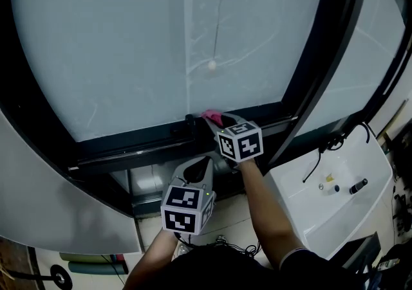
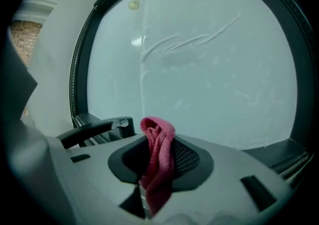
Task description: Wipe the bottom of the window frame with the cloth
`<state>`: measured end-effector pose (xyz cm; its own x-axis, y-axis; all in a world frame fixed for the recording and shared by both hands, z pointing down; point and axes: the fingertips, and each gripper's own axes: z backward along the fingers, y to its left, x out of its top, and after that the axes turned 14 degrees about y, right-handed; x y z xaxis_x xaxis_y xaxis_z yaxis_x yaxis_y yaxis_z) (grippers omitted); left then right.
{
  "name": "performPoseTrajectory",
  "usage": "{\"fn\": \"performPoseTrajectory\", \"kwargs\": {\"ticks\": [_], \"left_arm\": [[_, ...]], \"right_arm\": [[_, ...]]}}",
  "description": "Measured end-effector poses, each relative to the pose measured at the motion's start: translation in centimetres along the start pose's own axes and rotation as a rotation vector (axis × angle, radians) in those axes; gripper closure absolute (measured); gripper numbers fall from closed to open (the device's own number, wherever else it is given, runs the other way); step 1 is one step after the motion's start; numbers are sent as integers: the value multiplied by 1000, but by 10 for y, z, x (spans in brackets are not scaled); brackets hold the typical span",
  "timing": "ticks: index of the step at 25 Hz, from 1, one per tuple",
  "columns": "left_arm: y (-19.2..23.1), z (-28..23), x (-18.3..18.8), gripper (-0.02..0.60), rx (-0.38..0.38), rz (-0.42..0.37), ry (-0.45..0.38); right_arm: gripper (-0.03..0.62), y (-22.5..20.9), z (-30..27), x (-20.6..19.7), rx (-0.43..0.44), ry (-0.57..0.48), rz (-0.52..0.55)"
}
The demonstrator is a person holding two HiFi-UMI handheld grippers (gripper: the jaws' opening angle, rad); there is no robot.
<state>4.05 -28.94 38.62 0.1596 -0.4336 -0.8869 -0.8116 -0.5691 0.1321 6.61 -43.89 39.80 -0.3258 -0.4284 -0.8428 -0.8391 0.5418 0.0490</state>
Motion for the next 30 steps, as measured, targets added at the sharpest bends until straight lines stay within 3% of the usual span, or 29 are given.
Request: {"fn": "performPoseTrajectory", "kwargs": {"ticks": [5,9,19,23,30], "left_arm": [[-10,-8,0,574,-18,-17,15],[-15,-14,1,574,-23,-28,25],[-32,-37,2,574,-23,-62,62],[-36,-45,2,574,-12,-65,79],[-35,-52,3,574,52,-31,69]], "right_arm": [[484,-20,1,-5,-71,11,54],[484,-62,10,-15,-146,21,46],[485,-217,50,-50,-348,43,-112],[485,-258,64,-59,-426,36,-152],[485,-271,72,-57,-421,-10,-147]]}}
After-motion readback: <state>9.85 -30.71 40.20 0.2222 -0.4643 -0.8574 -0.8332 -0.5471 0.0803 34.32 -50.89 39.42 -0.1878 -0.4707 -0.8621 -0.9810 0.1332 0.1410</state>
